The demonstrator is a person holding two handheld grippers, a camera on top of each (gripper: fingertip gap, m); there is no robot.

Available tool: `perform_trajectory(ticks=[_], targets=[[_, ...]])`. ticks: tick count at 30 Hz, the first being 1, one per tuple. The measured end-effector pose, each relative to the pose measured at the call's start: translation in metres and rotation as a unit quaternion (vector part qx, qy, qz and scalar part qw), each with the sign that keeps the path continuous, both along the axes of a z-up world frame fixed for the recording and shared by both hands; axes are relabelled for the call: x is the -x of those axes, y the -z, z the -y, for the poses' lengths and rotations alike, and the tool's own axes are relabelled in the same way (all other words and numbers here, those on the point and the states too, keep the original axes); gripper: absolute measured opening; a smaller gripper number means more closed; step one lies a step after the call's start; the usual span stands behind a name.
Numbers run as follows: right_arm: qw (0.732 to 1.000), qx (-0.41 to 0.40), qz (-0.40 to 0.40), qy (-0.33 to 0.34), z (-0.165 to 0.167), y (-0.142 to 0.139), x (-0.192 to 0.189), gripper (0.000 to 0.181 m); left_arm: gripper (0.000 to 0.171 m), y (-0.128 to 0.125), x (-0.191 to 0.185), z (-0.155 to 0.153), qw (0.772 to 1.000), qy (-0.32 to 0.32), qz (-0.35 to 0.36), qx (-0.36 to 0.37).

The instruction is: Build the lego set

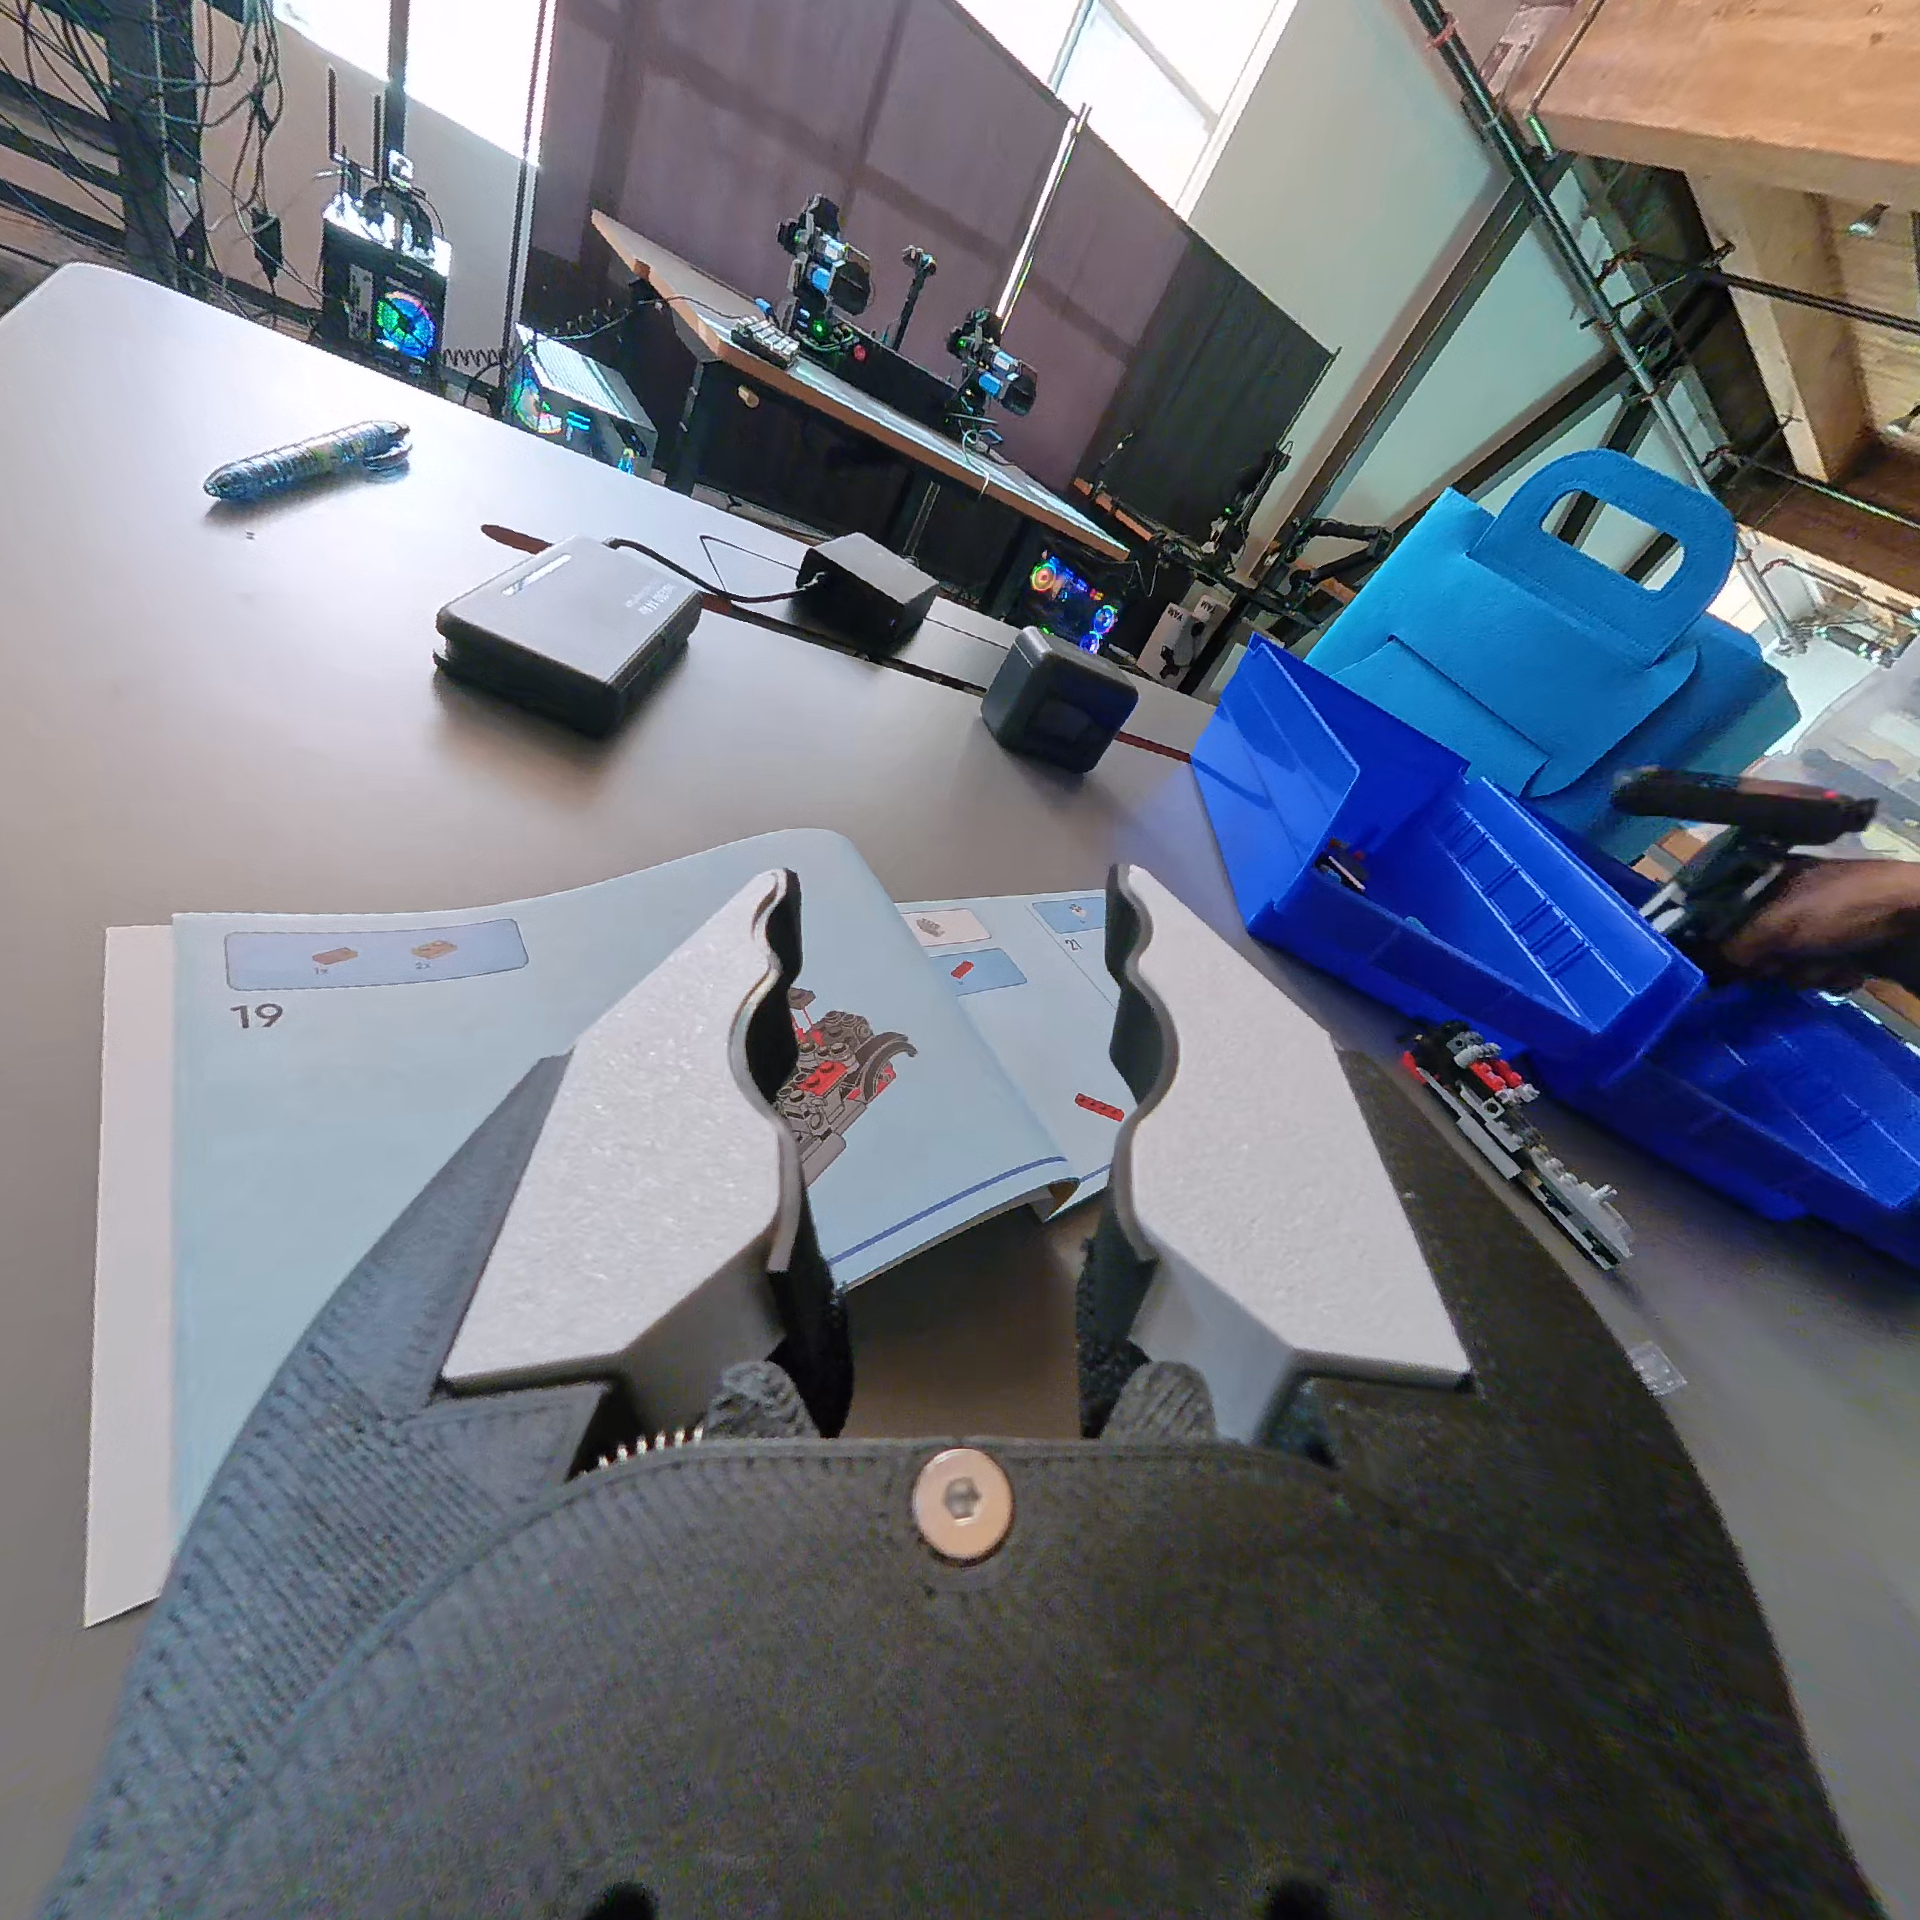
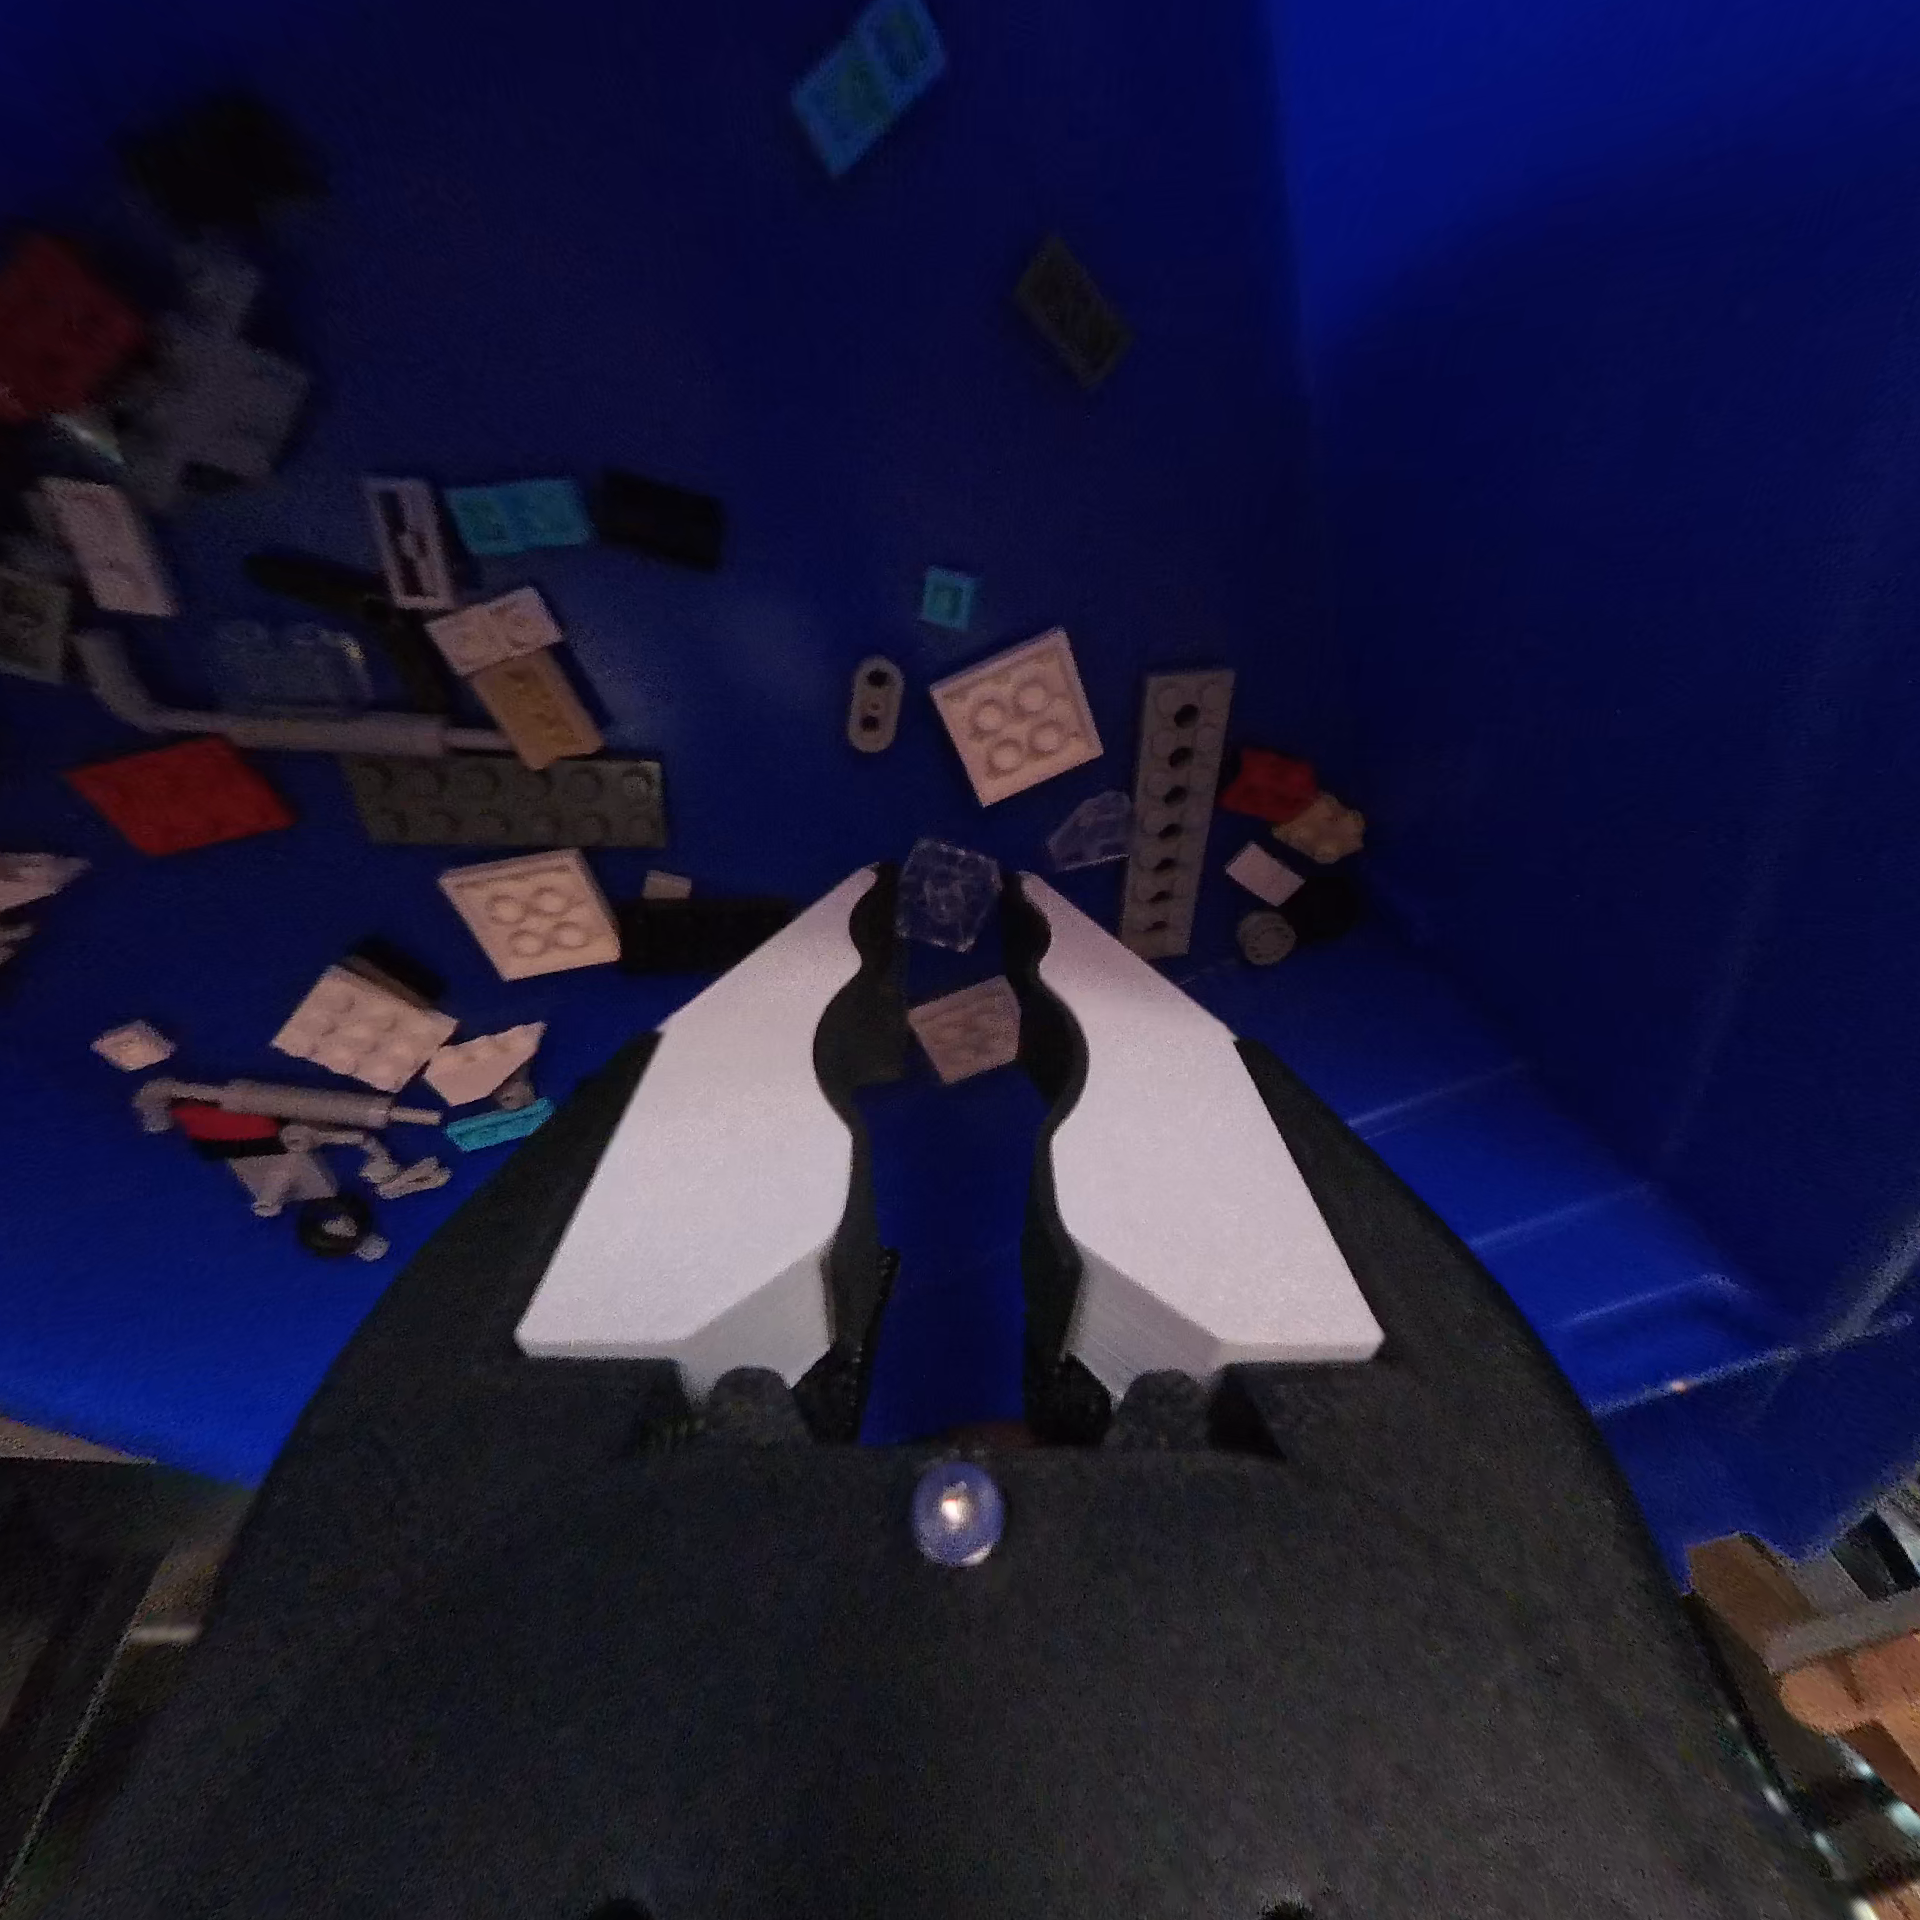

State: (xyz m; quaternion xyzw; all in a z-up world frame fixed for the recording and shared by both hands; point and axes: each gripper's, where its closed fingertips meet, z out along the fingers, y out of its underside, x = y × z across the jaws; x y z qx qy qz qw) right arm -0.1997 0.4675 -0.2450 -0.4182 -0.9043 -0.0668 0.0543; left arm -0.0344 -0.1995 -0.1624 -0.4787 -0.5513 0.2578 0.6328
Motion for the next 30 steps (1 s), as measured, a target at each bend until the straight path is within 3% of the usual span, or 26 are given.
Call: perform_trajectory(ticks=[3, 5, 8, 10, 14, 19, 25, 30], targets=[[0.996, 0.06, -0.059, -0.008, 0.025, -0.027, -0.002, 0.023, 0.059, -0.001, 0.0, 0.0, 1.0, -0.001, -0.002, -0.001], [0.984, 0.139, -0.102, -0.035, 0.062, -0.056, -0.017, 0.023, 0.059, 0.0, 0.0, 0.0, 1.0, -0.001, -0.001, -0.001], [0.948, 0.269, -0.141, -0.097, 0.133, -0.098, -0.069, 0.023, 0.059, 0.001, 0.001, -0.001, 1.0, 0.0, 0.003, 0.002], [0.928, 0.311, -0.143, -0.145, 0.171, -0.107, -0.113, 0.022, 0.059, 0.002, 0.001, -0.001, 1.0, 0.0, 0.006, 0.005], [0.918, 0.318, -0.119, -0.204, 0.223, -0.08, -0.18, 0.023, 0.059, 0.002, 0.001, -0.002, 1.0, 0.001, 0.008, 0.008], [0.918, 0.309, -0.078, -0.237, 0.259, -0.034, -0.222, 0.022, 0.059, 0.0, -0.001, -0.002, 1.0, 0.001, -0.001, 0.007], [0.924, 0.284, -0.062, -0.247, 0.269, 0.0, -0.235, 0.022, 0.059, -0.001, -0.001, -0.003, 1.0, 0.003, -0.003, 0.01], [0.929, 0.273, -0.057, -0.245, 0.267, 0.008, -0.236, 0.026, 0.059, -0.001, -0.001, -0.003, 1.0, 0.004, -0.003, 0.008]])
